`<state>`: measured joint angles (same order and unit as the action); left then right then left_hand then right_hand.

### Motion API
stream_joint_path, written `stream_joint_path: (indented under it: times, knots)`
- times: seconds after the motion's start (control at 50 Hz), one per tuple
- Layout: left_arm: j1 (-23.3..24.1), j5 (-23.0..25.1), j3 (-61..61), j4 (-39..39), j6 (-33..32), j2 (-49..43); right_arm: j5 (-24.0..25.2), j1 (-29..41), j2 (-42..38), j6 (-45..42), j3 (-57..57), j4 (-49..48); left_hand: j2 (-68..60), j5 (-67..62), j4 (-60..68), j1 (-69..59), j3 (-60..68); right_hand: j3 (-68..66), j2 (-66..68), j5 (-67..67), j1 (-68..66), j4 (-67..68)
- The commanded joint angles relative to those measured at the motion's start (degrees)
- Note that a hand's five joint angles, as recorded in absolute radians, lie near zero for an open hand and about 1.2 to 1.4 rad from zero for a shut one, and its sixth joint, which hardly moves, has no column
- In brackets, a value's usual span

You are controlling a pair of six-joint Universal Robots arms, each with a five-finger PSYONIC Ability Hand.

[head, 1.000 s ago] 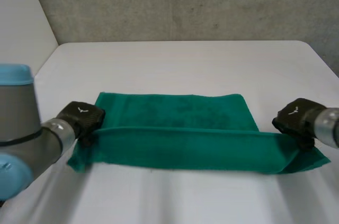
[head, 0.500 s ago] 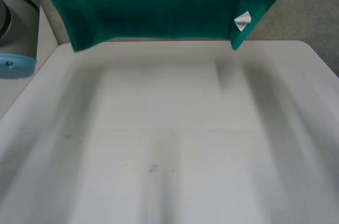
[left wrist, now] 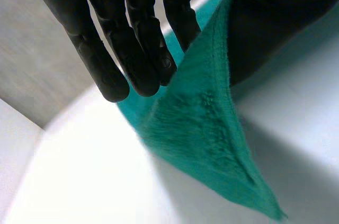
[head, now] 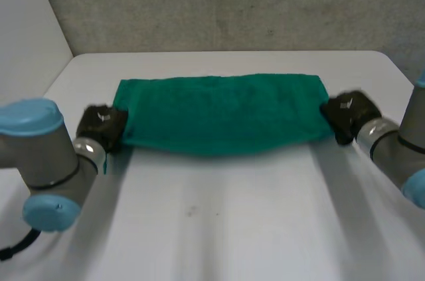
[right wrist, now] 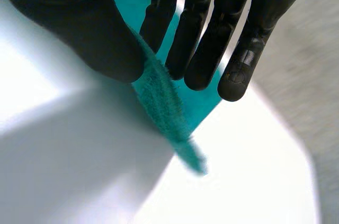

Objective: Fold the towel.

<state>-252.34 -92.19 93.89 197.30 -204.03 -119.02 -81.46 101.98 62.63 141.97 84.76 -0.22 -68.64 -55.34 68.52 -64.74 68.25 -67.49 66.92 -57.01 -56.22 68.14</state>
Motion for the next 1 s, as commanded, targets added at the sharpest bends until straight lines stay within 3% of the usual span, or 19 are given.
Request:
stream_joint_path:
  times: [0.02, 0.1, 0.18, 0.3, 0.48, 0.5, 0.74, 0.84, 0.86, 0.9, 0.94, 0.96, 1.0]
  knots:
    - [0.4, -0.1, 8.1, -13.2, -7.4, 9.3, -1.3, -3.1, 8.4, -15.5, 4.9, 21.9, -11.0, -14.4, 11.2, -14.9, 11.4, -12.5, 13.1, -13.0, -23.8, 11.9]
    - [0.4, 0.0, 10.4, -26.2, -13.3, 13.3, -1.1, -9.1, 16.6, -25.7, 11.2, 32.3, -11.4, -14.7, 11.5, -15.3, 11.7, -12.5, 13.1, -13.0, -23.8, 11.9]
    - [0.4, 0.2, 9.9, -36.2, -16.7, 14.9, -0.2, -11.0, 21.2, -30.6, 13.3, 32.3, -10.2, -13.5, 10.3, -14.1, 10.6, -12.5, 13.1, -13.0, -23.8, 11.9]
    - [0.3, 1.1, 5.3, -29.4, -16.6, 13.6, 0.8, -10.8, 20.0, -28.6, 12.5, 26.6, -9.5, -12.8, 9.6, -13.4, 9.9, -12.5, 13.1, -13.0, -23.8, 11.9]
    - [2.3, 0.7, -2.9, -16.2, -16.6, 5.3, 1.0, -5.4, 6.3, -18.8, 3.6, 14.8, -10.2, -13.5, 10.3, -14.1, 10.6, -12.5, 13.1, -13.0, -23.8, 11.9]
    - [3.0, 0.8, -8.0, -12.5, -16.8, 0.7, 0.8, -4.5, 3.7, -16.9, 0.2, 13.2, -10.4, -13.7, 10.5, -14.3, 10.8, -12.5, 13.1, -13.0, -23.8, 11.9]
    - [3.2, 1.0, -28.5, -9.9, -17.6, -17.3, -3.7, -2.4, -10.1, -11.4, -14.5, 5.2, -11.2, -14.5, 11.3, -15.1, 11.6, -12.5, 13.1, -13.0, -23.8, 11.9]
    - [3.2, 1.1, -31.4, -8.5, -18.9, -21.2, -5.4, -0.4, -14.5, -11.2, -18.7, 5.0, -8.0, -11.3, 8.1, -11.9, 8.4, -12.5, 13.1, -13.0, -23.8, 11.9]
    - [3.2, 1.2, -31.5, -8.3, -19.4, -21.5, -5.5, -0.2, -14.9, -11.1, -19.1, 4.9, -6.3, -9.7, 6.5, -10.2, 6.7, -12.5, 13.1, -13.0, -23.8, 11.9]
    - [3.2, 1.3, -31.0, -6.9, -21.4, -22.0, -5.9, 0.1, -15.8, -11.1, -19.9, 4.2, 8.9, 5.6, -8.8, 5.0, -8.5, -12.5, 13.1, -13.0, -23.8, 11.9]
    - [3.2, 1.2, -30.3, -5.8, -22.6, -22.0, -6.2, 0.3, -16.0, -10.7, -20.0, 3.5, 29.2, 25.9, -29.1, 25.3, -28.8, 10.5, -9.9, 10.0, -0.7, -11.2]
    - [3.2, 1.2, -29.3, -4.5, -23.6, -21.8, -6.9, 0.6, -16.0, -10.0, -20.0, 2.4, 46.3, 43.0, -46.2, 42.4, -45.9, 33.5, -32.9, 33.0, 22.2, -34.1]
    - [3.2, 1.2, -27.9, -3.2, -24.1, -21.4, -7.8, 0.8, -16.1, -8.7, -20.0, 1.4, 58.6, 55.3, -58.5, 54.7, -58.3, 43.1, -42.5, 42.6, 31.8, -43.7]
